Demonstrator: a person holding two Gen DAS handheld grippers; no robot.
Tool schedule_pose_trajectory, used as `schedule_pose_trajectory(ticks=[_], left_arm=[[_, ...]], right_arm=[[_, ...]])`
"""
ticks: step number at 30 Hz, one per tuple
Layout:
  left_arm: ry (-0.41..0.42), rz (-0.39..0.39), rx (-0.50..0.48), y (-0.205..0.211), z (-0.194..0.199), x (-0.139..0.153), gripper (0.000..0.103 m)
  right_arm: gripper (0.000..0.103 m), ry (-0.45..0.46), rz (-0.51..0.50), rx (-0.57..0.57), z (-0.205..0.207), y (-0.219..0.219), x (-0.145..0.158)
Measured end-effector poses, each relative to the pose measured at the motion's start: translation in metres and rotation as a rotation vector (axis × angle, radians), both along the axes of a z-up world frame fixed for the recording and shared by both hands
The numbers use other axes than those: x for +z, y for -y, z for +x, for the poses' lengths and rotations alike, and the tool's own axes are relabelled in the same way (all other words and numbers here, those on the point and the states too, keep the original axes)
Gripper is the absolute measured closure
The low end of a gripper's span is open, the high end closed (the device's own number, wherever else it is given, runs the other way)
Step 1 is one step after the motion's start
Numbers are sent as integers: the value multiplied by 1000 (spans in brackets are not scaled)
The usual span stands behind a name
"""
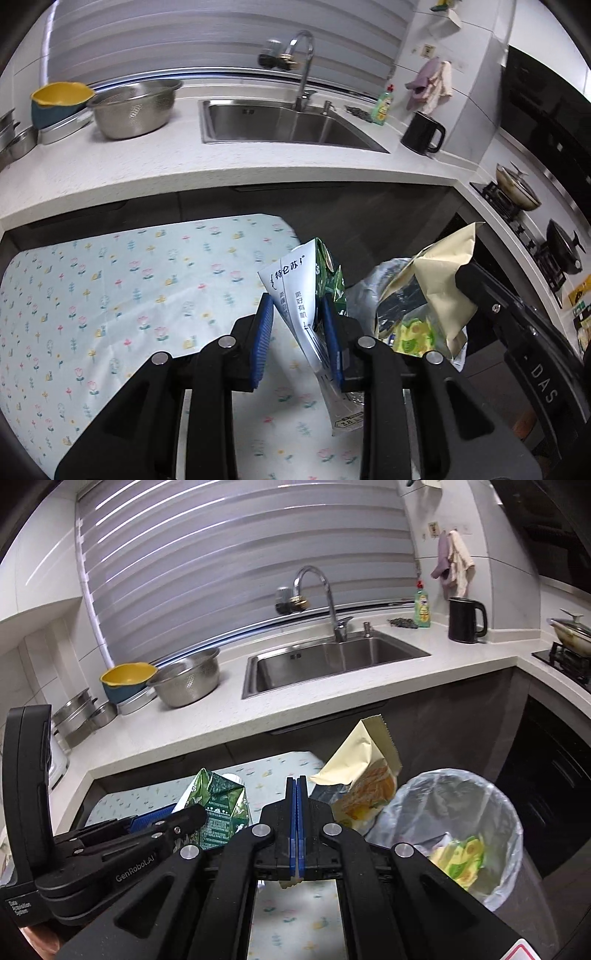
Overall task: Collect trash
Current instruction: 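Carry the green carton and cream wrapper over the bin with both tools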
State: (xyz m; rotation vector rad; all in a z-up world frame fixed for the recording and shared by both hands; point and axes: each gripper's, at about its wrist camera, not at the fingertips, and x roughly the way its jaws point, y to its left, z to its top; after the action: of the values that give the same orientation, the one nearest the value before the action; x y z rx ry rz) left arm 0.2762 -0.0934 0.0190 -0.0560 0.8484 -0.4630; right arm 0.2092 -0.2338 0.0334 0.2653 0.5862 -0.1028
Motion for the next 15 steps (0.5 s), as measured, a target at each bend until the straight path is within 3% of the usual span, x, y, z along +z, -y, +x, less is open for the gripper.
schedule_pose_trajectory(ticks=[7,15], left_arm=[[-3,17,-89,64,-7,-4,77],[-41,37,-182,137,-4,-28,77]], right_arm=[[102,-10,-3,-83,-19,56,-6],[102,-37,-3,-169,-36,107,-22]])
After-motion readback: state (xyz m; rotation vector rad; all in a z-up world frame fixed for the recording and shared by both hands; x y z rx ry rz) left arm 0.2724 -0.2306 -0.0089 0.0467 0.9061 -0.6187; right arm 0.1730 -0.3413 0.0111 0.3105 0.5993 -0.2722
